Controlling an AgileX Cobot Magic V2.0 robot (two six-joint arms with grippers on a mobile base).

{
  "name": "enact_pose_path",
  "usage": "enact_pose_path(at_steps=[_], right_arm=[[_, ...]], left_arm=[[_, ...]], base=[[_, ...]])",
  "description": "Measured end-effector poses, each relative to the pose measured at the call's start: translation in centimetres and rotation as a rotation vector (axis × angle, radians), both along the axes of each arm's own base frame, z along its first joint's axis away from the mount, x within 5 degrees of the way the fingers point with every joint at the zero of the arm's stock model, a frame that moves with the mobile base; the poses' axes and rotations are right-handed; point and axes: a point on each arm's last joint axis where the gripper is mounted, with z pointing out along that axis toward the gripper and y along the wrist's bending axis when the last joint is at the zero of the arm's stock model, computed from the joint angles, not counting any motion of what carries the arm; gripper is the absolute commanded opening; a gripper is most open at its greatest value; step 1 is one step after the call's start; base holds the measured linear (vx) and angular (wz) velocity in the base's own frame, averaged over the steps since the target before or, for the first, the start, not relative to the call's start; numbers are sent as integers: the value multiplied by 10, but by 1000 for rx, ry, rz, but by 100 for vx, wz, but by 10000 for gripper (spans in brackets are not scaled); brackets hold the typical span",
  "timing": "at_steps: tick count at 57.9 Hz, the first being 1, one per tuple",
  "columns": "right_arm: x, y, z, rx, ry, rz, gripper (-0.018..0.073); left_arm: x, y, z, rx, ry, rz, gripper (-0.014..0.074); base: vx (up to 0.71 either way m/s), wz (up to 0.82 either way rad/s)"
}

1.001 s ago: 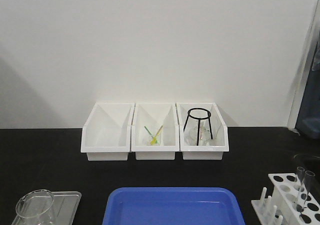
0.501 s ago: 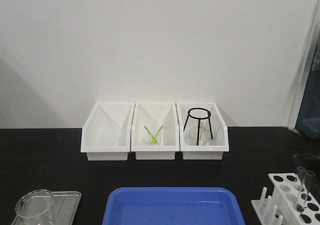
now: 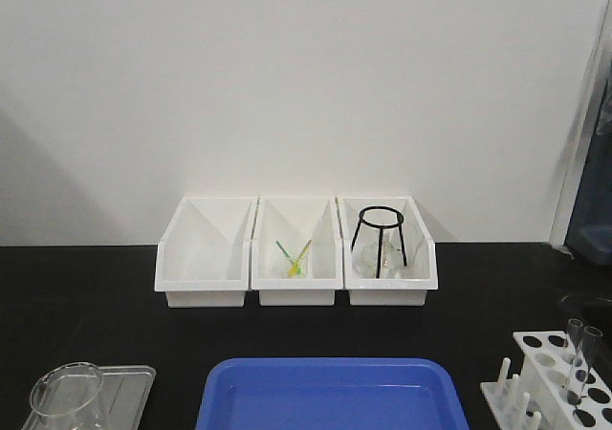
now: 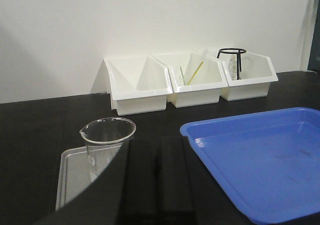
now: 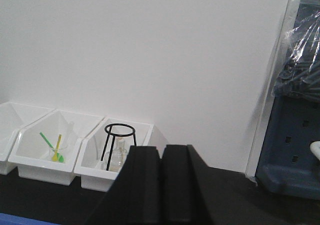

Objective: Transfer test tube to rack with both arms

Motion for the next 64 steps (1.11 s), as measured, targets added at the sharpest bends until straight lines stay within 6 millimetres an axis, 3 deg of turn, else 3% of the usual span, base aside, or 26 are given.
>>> enact_pose_path(at_steps=[64], right_arm=[[0, -3, 0, 17, -1, -28, -11]], left_arm=[[0, 0, 0, 0, 1, 0, -6]], base=[[0, 0]])
